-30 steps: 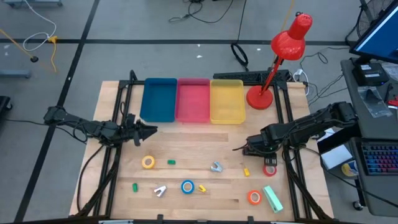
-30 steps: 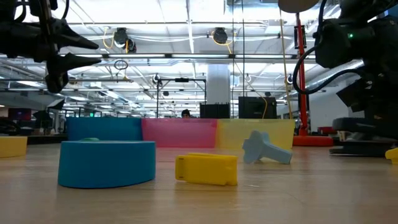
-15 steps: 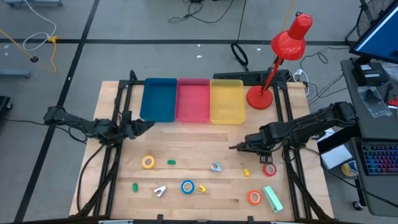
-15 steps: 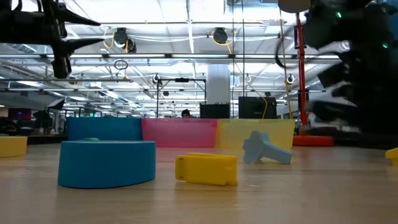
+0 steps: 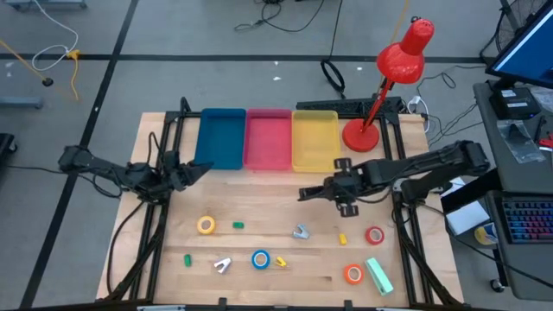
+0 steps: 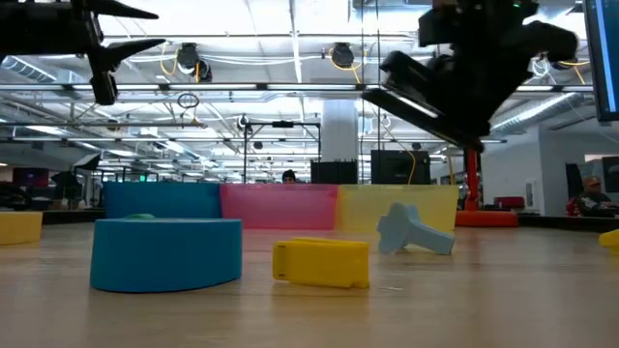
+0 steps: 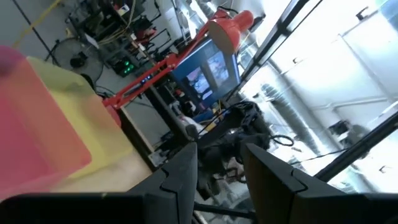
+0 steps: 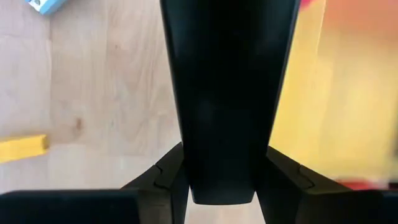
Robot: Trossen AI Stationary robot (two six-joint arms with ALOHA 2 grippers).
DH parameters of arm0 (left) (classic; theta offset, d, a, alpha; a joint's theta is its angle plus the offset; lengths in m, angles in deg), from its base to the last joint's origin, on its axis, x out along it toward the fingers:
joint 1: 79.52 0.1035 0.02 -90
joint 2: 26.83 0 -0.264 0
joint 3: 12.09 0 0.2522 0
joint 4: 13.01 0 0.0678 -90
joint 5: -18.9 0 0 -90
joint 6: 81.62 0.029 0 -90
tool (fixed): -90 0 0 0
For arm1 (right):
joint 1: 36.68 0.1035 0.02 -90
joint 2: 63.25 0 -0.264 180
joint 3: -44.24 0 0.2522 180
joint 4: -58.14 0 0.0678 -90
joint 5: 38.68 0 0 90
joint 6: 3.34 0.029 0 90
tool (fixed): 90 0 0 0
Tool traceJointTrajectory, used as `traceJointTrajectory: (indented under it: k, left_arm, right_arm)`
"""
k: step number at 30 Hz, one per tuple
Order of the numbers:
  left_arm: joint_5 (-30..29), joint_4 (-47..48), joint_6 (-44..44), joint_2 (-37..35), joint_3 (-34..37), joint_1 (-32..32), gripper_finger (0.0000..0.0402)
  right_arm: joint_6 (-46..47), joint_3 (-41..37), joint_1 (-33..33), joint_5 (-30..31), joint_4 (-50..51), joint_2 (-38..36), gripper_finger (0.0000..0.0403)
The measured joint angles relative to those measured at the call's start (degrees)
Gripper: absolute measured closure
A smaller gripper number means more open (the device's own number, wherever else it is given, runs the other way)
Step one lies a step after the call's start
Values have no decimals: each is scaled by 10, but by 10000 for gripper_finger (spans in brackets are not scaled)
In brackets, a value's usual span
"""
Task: Pick and place Stapler, Stapler remover, tape
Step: Put the black stapler into the blue bin
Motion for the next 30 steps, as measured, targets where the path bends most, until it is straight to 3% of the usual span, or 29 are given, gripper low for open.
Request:
traceJointTrajectory:
  k: [10, 21, 30]
  left_arm:
    - [20, 1, 154, 180, -150, 0, 270]
    - [64, 178, 339, 381, -342, -10, 270]
    - [48, 338, 355, 491, -485, -3, 270]
  right_arm:
    - [-114, 110, -4, 37, 2, 113, 272]
    - [-104, 170, -24, -28, 49, 117, 271]
    - [-72, 171, -24, -65, 93, 117, 272]
